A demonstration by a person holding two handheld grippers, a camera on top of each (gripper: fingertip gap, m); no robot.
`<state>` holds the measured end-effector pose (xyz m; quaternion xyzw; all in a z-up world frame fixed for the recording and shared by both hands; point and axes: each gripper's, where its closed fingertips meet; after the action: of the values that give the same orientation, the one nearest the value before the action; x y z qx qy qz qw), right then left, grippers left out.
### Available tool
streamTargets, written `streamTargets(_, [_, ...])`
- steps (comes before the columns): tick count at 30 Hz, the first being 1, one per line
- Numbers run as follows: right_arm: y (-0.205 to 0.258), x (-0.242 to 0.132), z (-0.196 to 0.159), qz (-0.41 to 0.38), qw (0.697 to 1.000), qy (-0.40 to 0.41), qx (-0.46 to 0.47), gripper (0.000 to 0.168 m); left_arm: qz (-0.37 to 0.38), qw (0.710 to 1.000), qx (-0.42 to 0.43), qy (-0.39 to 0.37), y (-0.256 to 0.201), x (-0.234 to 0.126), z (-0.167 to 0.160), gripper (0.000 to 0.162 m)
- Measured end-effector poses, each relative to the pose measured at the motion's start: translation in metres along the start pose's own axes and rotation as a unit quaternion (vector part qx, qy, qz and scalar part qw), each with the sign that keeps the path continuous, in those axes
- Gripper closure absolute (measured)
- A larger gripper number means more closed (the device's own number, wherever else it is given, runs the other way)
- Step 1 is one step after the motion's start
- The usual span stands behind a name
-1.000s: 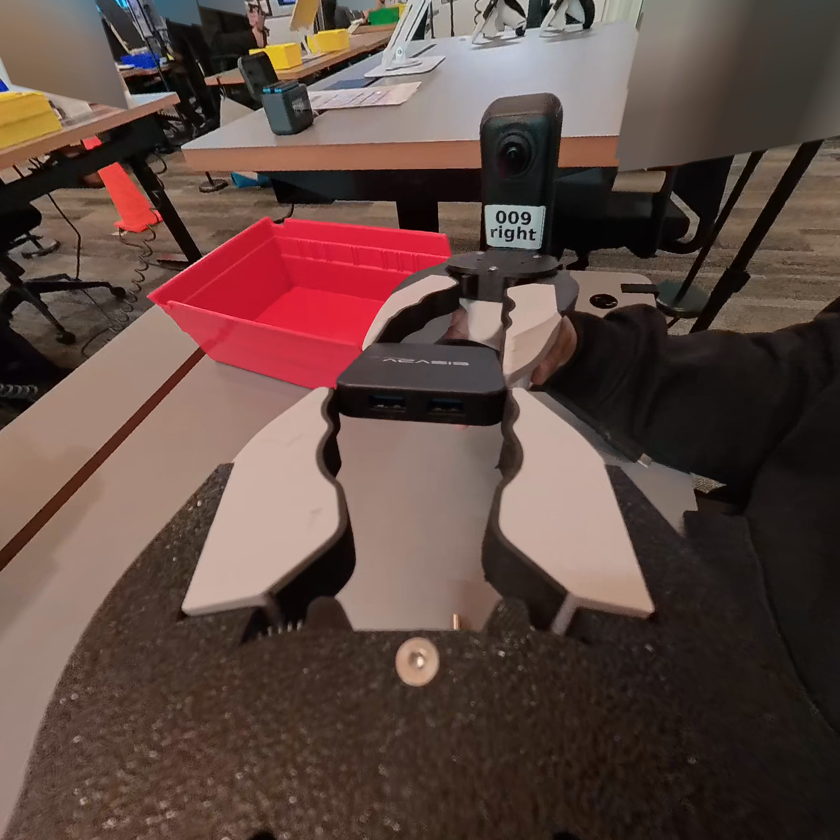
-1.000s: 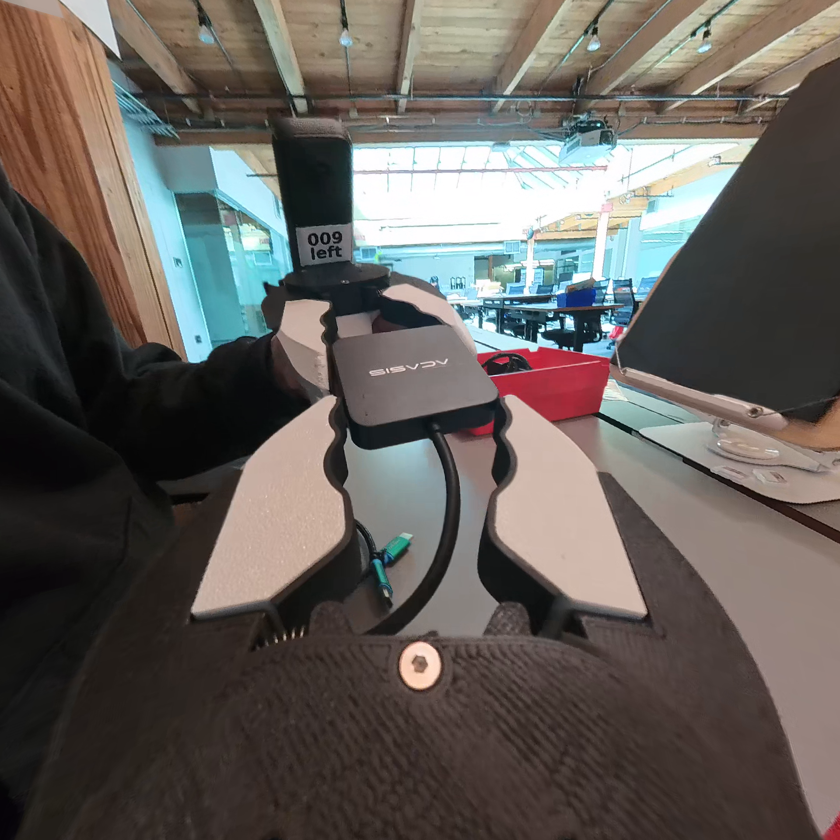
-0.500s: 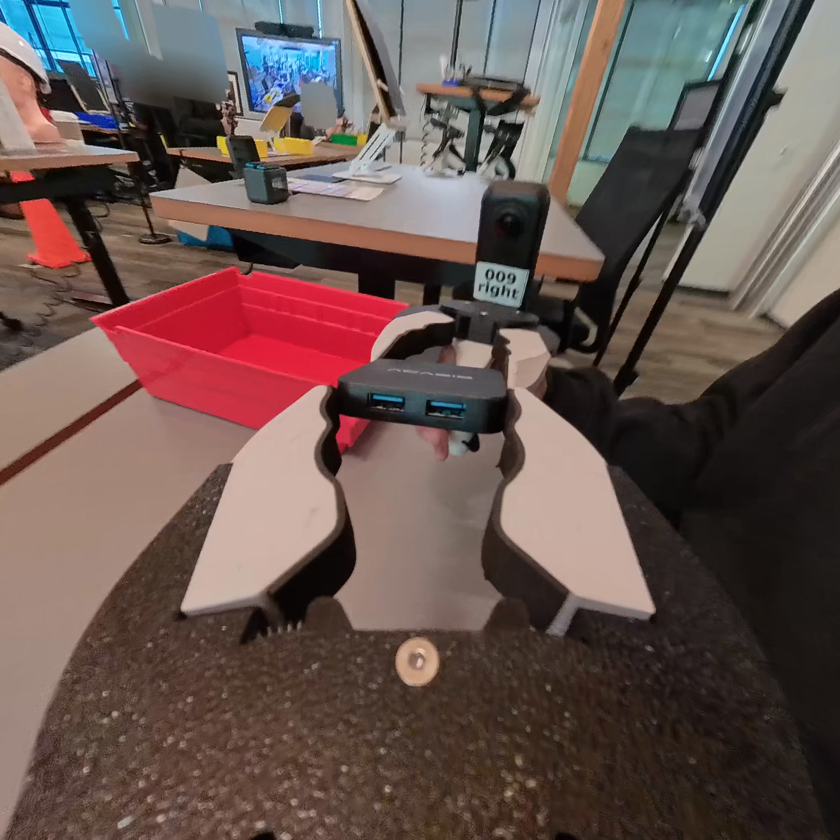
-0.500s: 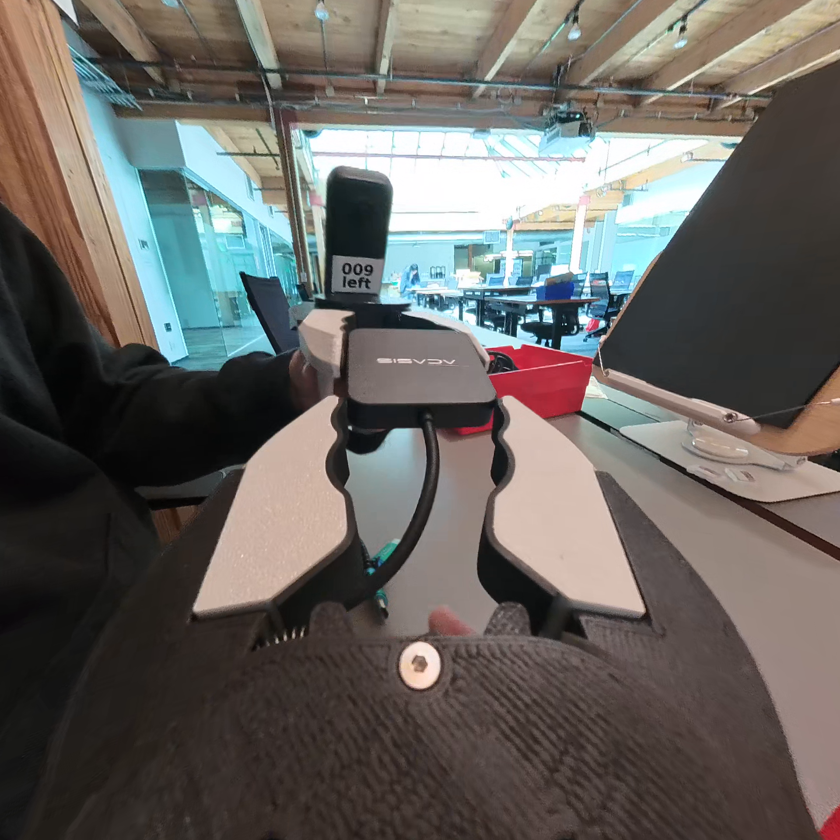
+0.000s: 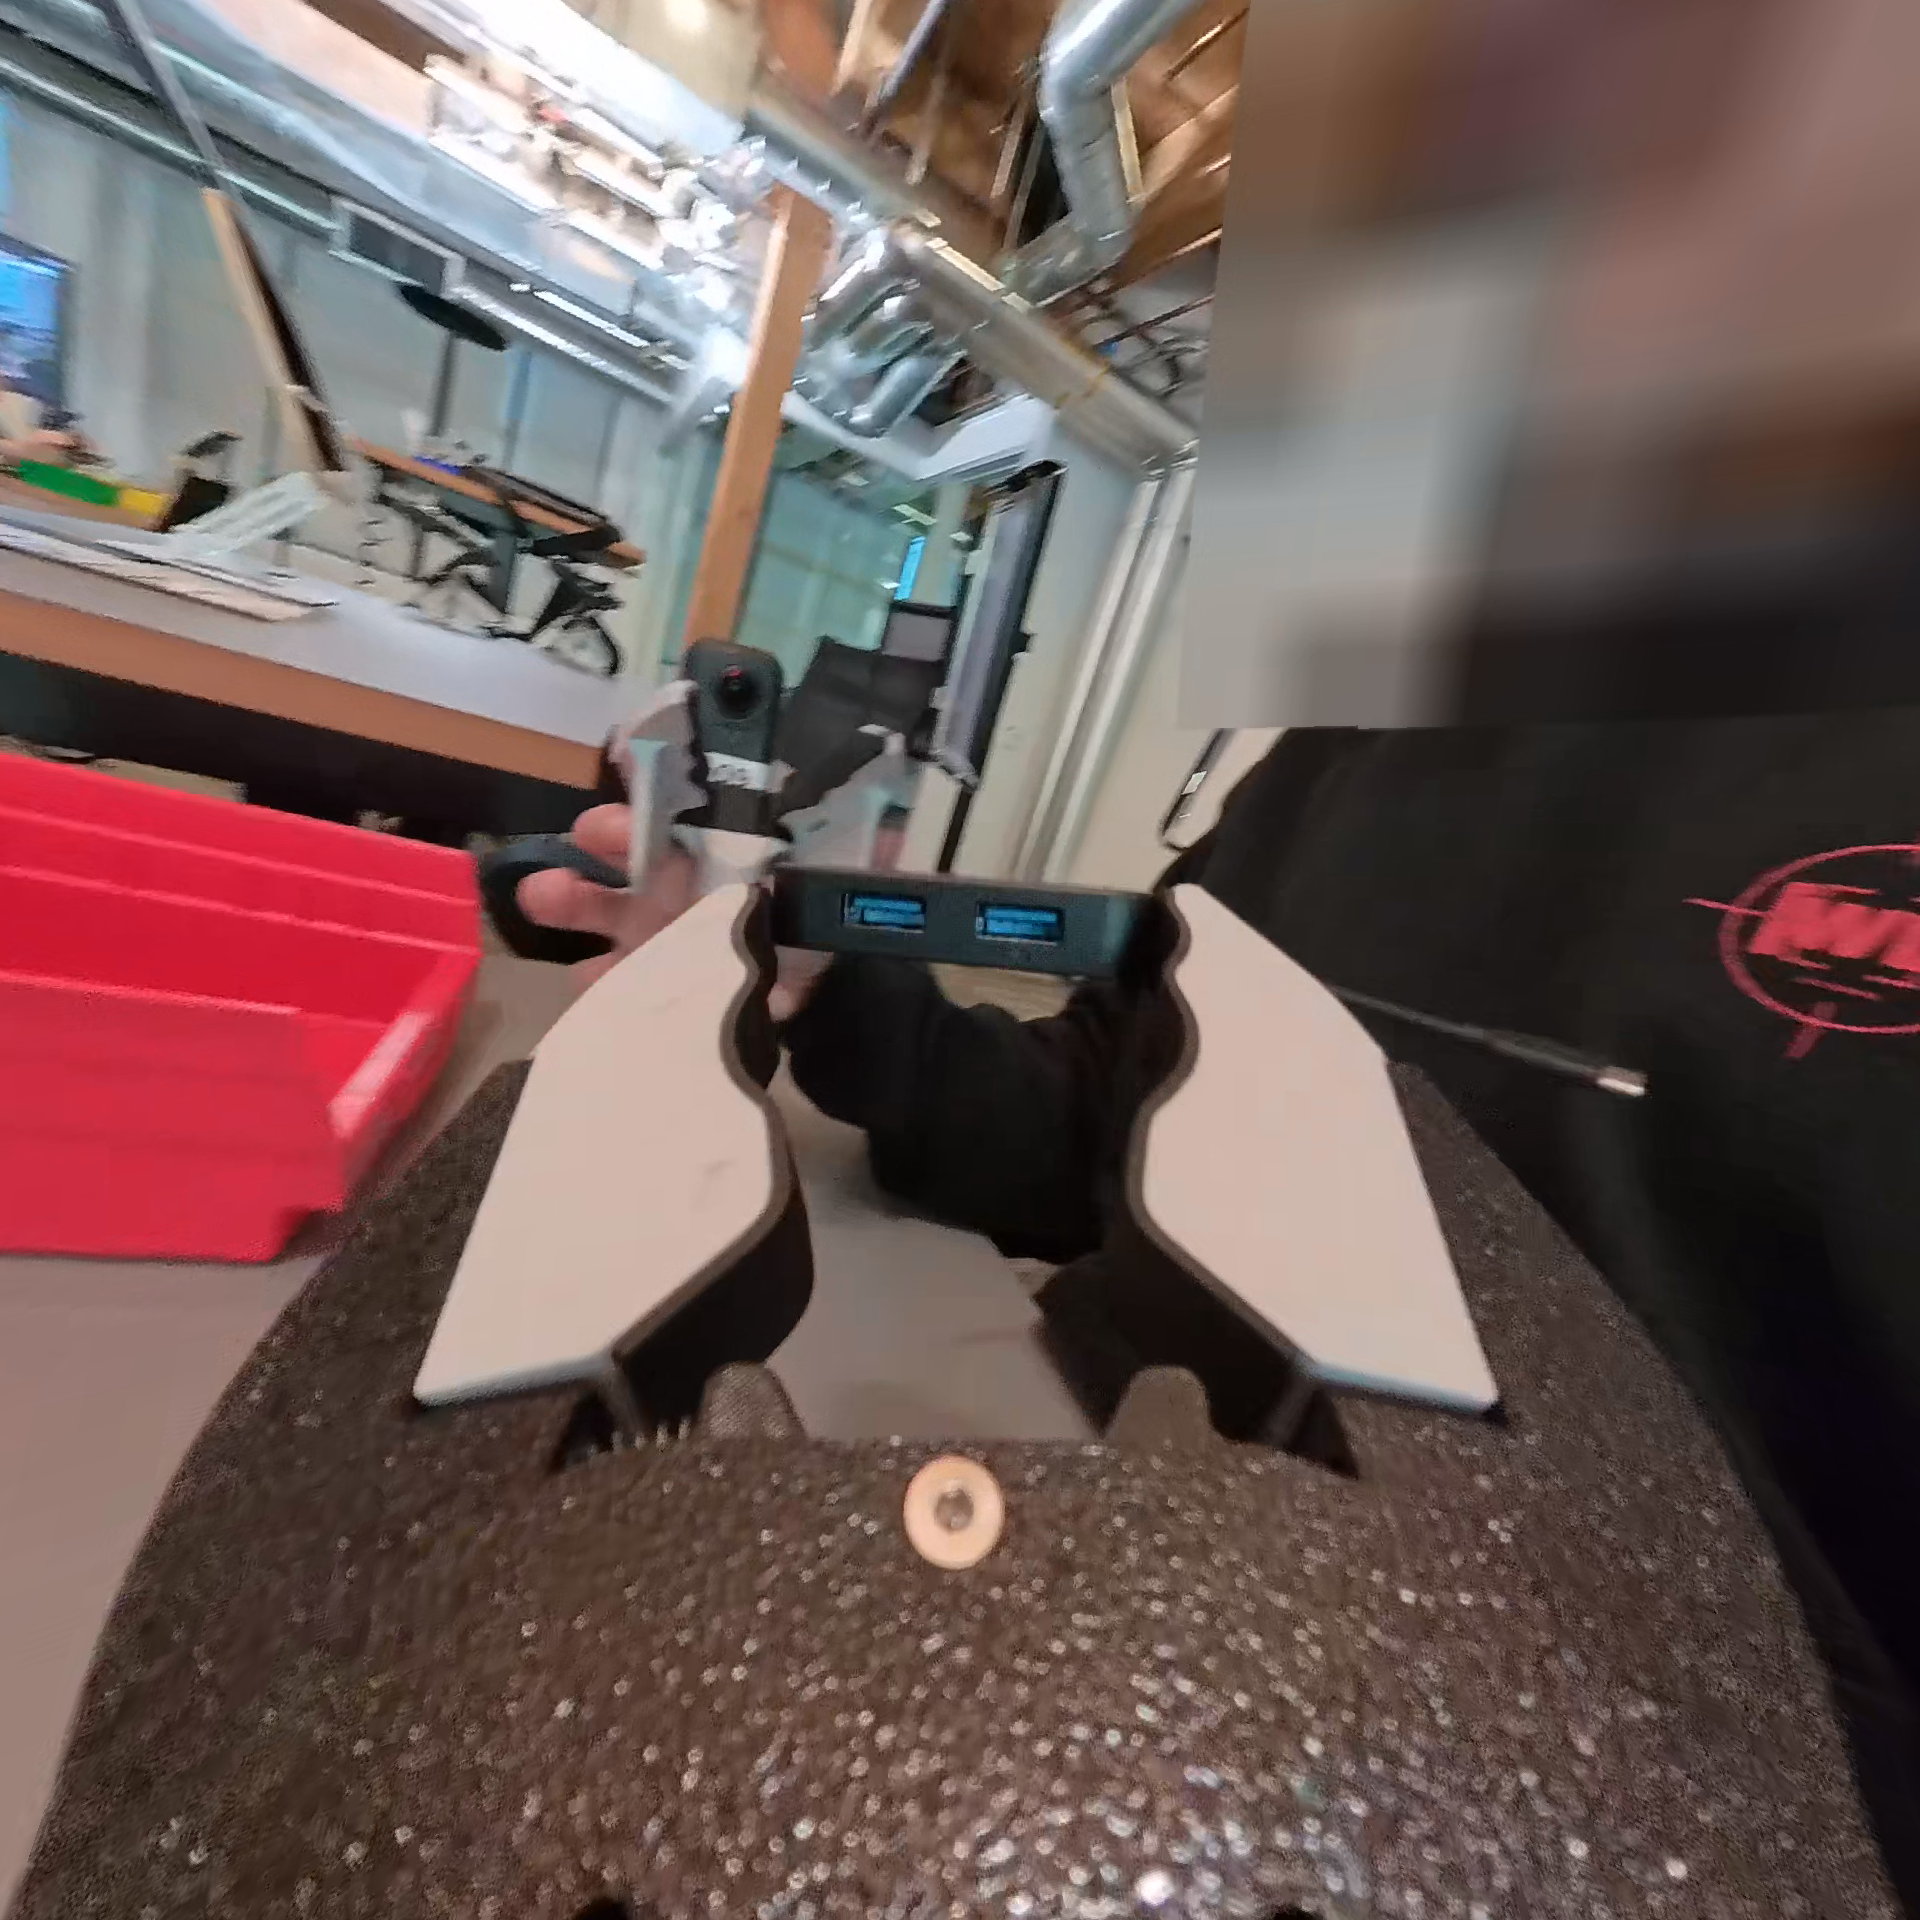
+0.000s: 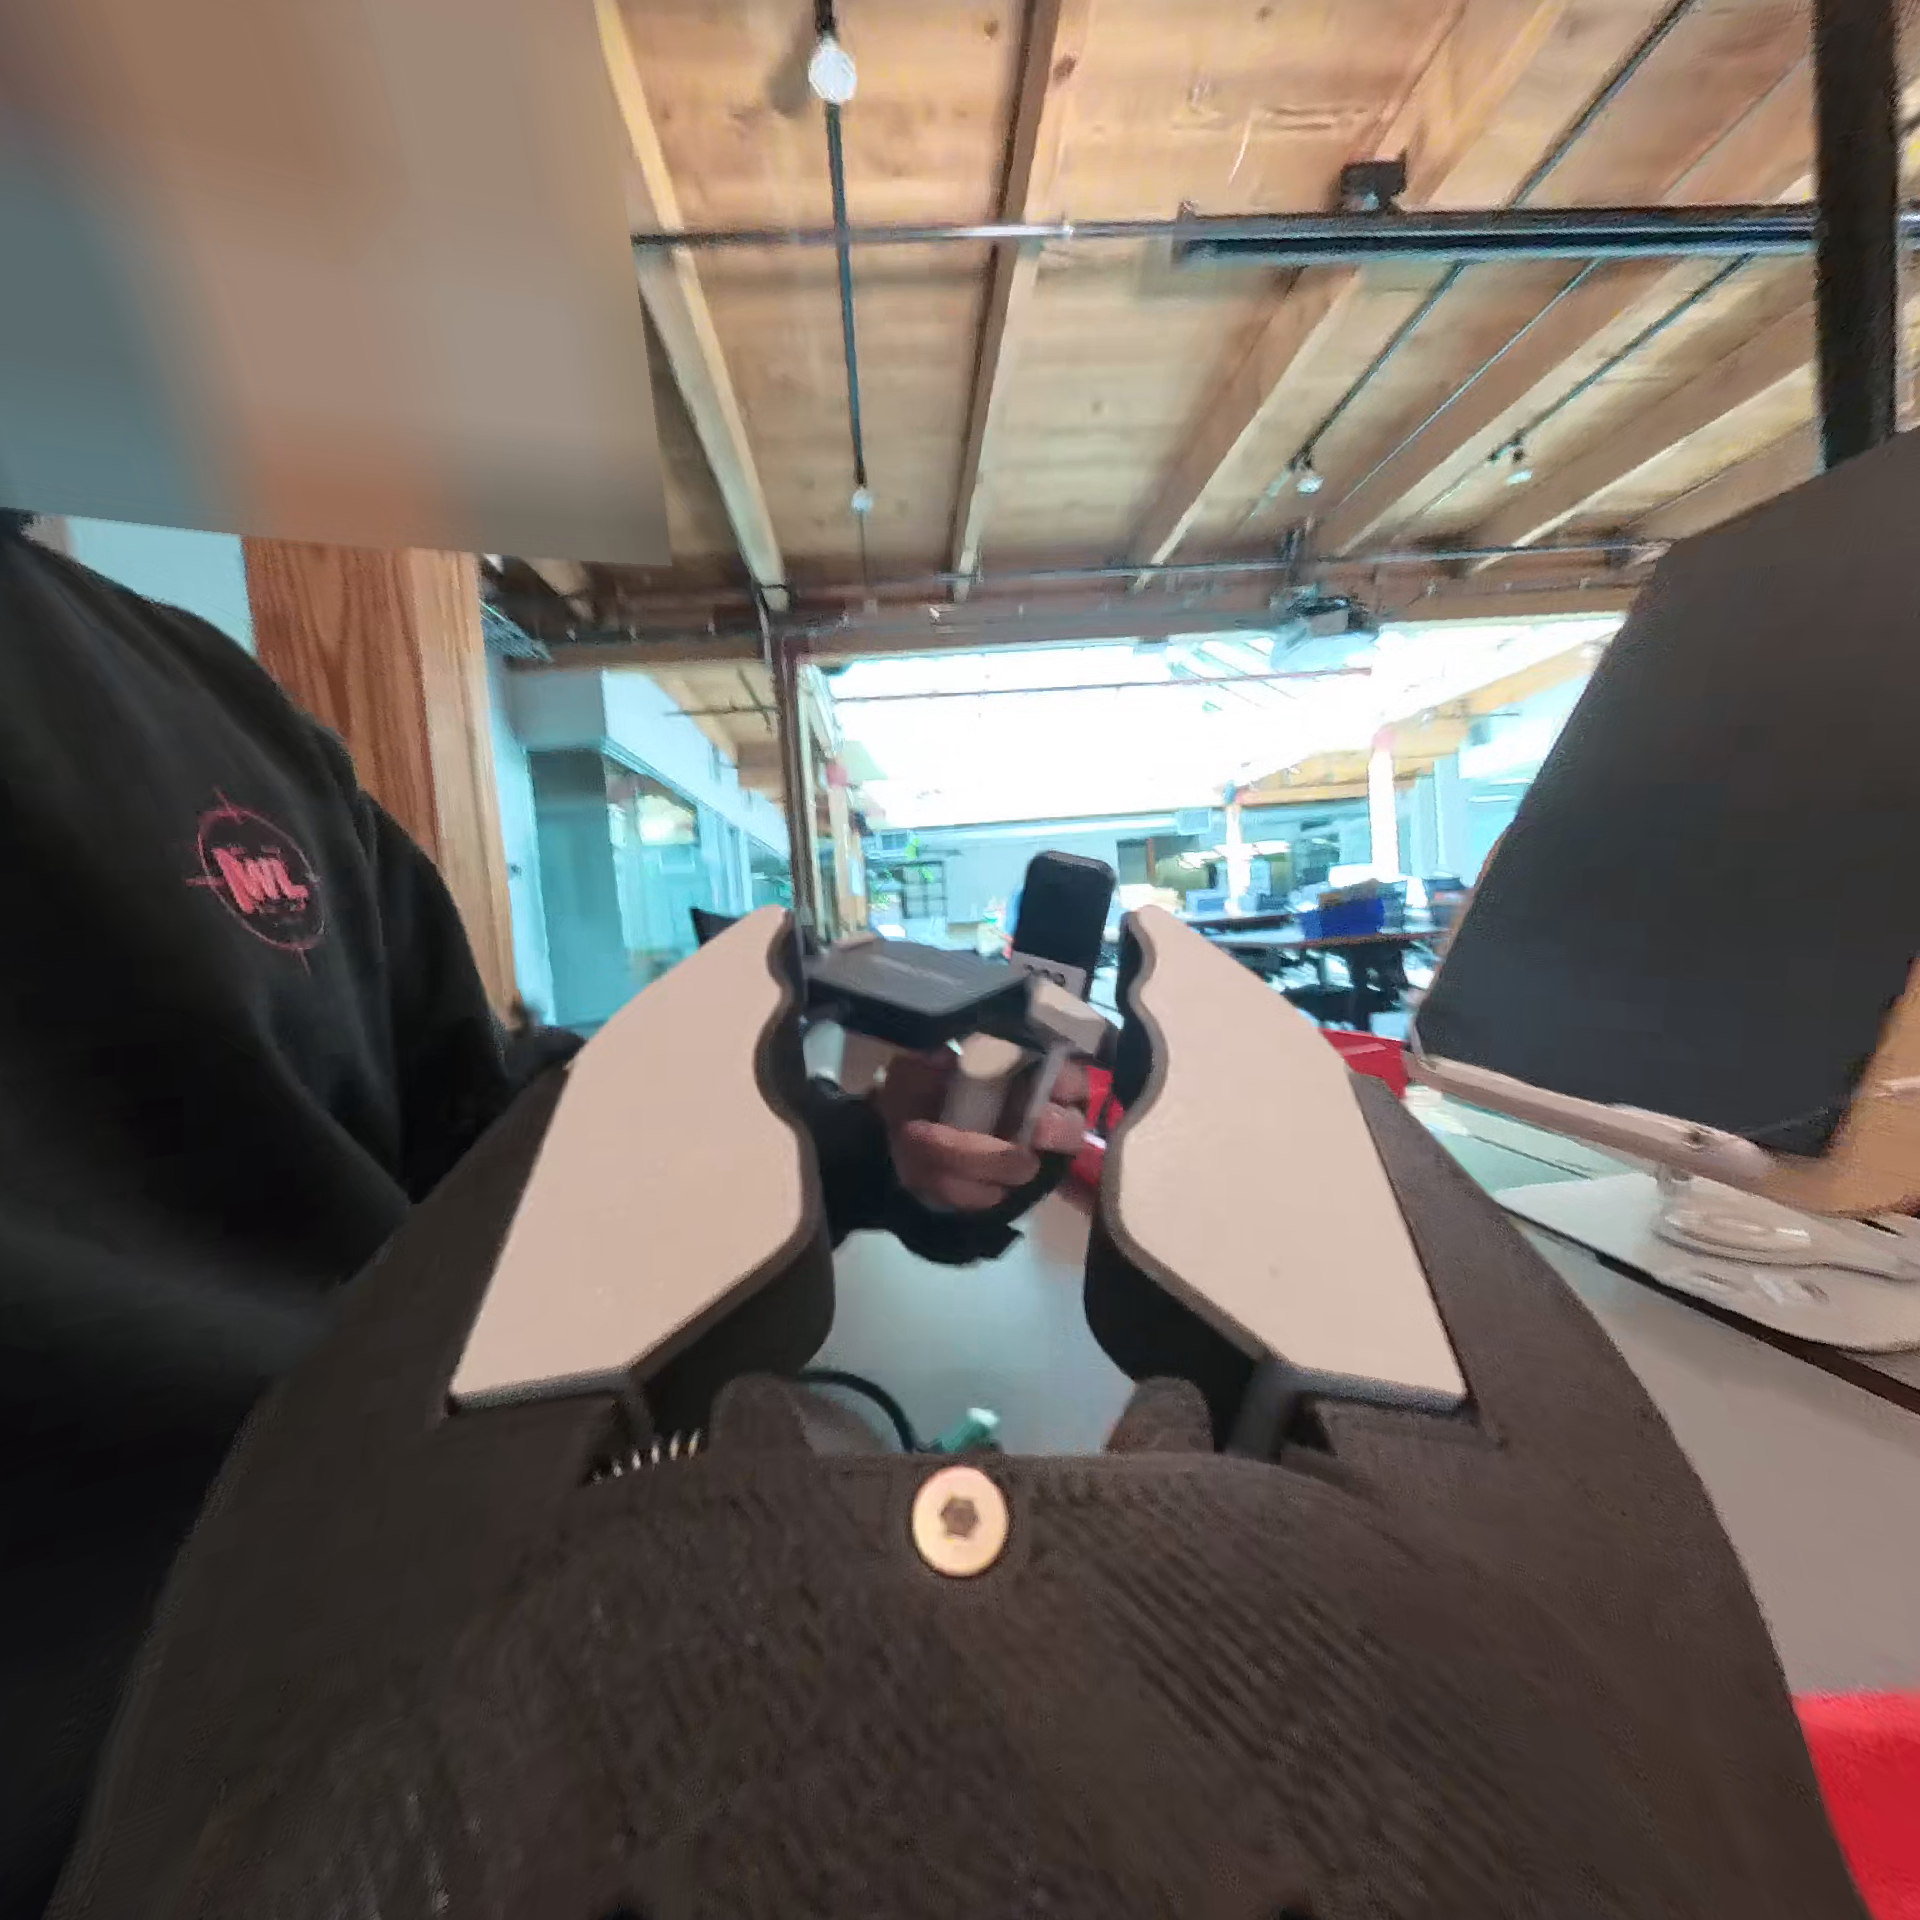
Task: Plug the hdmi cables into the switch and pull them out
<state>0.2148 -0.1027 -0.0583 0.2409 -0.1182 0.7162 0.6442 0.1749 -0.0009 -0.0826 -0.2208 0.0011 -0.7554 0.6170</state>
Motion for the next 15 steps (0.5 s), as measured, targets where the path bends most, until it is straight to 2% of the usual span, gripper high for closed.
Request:
streamTargets(4, [0.01, 0.014, -0.033, 0.0, 0.991, 0.103, -0.09, 0.096, -0.074, 0.996, -0.044, 0.008, -0.007, 0.007, -0.007, 0.093])
streamTargets(9, [0.017, 0.04, -0.059, -0.022, 0.958, 0.155, -0.238, 0.107, -0.131, 0.983, -0.118, 0.05, -0.003, 0.027, -0.026, 0.094])
streamTargets(13, [0.041, 0.031, -0.081, 0.059, 0.948, 0.213, -0.231, 0.102, -0.149, 0.977, -0.147, 0.051, 0.0, 0.035, -0.034, 0.094])
streamTargets(15, [0.034, 0.027, -0.095, 0.055, 0.934, 0.249, -0.251, 0.097, -0.122, 0.981, -0.145, 0.051, 0.011, 0.033, -0.04, 0.094])
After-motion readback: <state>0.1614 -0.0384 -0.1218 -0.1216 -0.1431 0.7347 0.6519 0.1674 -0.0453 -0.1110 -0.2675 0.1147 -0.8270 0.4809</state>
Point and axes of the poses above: each gripper's, where its closed fingertips meet, x out along the fingers, z out of its top, y = z × x across the jaws, and after that the axes turned 7 degrees about -z, right-handed
